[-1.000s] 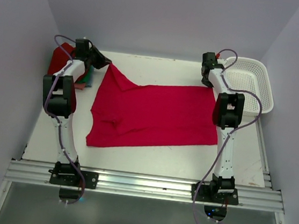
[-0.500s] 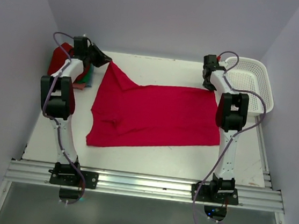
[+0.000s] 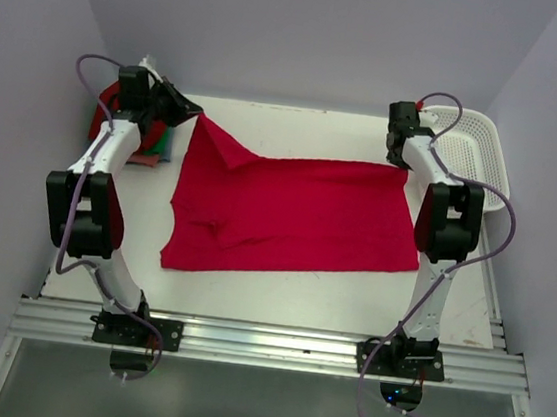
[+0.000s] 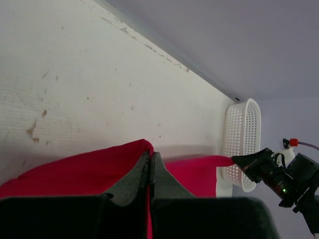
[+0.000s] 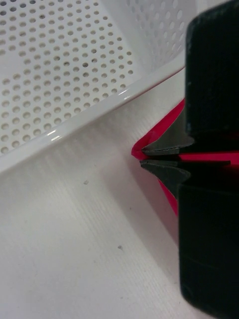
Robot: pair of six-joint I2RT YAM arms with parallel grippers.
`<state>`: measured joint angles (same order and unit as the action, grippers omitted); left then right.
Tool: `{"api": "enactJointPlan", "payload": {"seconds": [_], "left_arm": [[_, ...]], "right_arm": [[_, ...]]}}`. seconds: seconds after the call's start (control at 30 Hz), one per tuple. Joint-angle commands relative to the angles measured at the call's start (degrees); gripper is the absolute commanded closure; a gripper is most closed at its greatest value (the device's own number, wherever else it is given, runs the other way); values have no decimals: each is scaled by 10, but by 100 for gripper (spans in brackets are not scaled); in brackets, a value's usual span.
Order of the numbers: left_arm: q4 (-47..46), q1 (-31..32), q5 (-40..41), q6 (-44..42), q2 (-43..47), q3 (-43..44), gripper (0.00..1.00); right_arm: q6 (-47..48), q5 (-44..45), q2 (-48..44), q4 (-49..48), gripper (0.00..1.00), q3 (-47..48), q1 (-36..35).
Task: Fold and stack the t-shirts
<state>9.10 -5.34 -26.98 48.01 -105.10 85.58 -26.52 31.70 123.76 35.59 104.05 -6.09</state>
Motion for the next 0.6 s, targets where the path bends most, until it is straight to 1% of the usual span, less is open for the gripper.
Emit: {"api": "enactJointPlan", "payload": {"seconds": [0.0, 0.07, 0.1, 0.17, 0.27, 0.37, 0.47, 0.57], "left_arm": [[-3, -8, -9, -22, 73, -77, 100], [-9, -8, -8, -28, 105, -110, 100], [-15, -8, -5, -28, 116, -142, 100], [-30, -8, 10, -33, 133, -167, 100], [-51, -9, 11, -28, 120, -185, 100], [-75, -10, -2, -20, 92, -176, 100], [-81, -11, 8, -23, 60, -145, 100], [-81, -12, 11, -27, 12, -88, 100]], "right_arm": [[-12, 20, -48, -22, 100, -40, 3], [-16, 20, -63, -24, 100, -55, 3], [-17, 18, -66, -31, 100, -72, 3], [-18, 18, -70, -40, 100, -82, 3], [-22, 6, -58, -39, 100, -77, 3], [-22, -1, -43, -40, 100, -64, 2], [-22, -5, -34, -41, 100, -55, 3], [-20, -7, -30, -48, 100, -41, 2]]}}
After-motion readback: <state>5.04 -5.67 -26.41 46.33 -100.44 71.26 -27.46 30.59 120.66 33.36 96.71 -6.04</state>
